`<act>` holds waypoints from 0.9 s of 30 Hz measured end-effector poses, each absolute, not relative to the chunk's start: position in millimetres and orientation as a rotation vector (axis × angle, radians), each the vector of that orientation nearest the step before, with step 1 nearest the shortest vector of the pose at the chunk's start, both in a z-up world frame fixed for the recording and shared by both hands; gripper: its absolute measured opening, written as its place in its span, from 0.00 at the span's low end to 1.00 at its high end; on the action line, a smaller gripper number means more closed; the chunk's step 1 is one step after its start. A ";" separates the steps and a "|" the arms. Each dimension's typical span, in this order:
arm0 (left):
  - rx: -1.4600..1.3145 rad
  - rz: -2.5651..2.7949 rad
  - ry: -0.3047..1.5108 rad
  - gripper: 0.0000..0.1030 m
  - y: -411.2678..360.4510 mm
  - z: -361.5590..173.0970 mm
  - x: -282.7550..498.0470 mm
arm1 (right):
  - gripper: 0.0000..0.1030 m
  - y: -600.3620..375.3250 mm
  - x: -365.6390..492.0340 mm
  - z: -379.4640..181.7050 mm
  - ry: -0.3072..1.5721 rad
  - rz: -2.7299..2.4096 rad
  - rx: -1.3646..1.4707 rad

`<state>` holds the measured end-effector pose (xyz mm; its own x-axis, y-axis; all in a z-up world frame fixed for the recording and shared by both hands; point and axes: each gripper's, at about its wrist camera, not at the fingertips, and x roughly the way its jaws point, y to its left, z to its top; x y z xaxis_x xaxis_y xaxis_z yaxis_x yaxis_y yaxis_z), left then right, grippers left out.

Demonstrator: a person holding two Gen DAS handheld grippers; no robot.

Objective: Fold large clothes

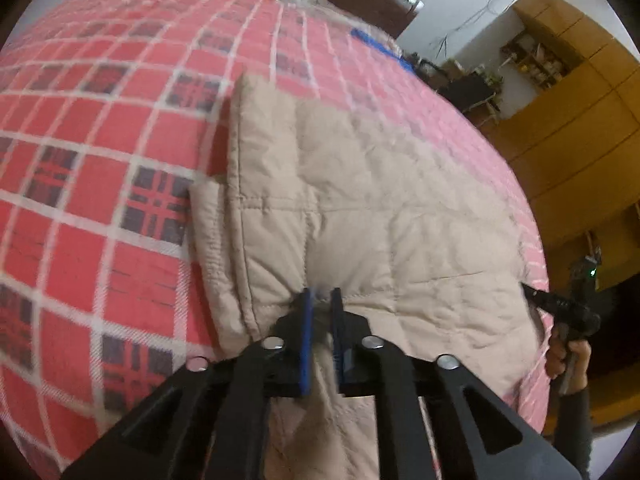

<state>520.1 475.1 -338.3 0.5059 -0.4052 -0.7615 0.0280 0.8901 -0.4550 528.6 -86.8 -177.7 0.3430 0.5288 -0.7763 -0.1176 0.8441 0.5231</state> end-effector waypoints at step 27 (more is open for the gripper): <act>-0.389 -0.530 1.017 0.67 457.3 -345.6 433.1 | 0.15 -92.1 431.4 -159.7 1.042 0.287 0.255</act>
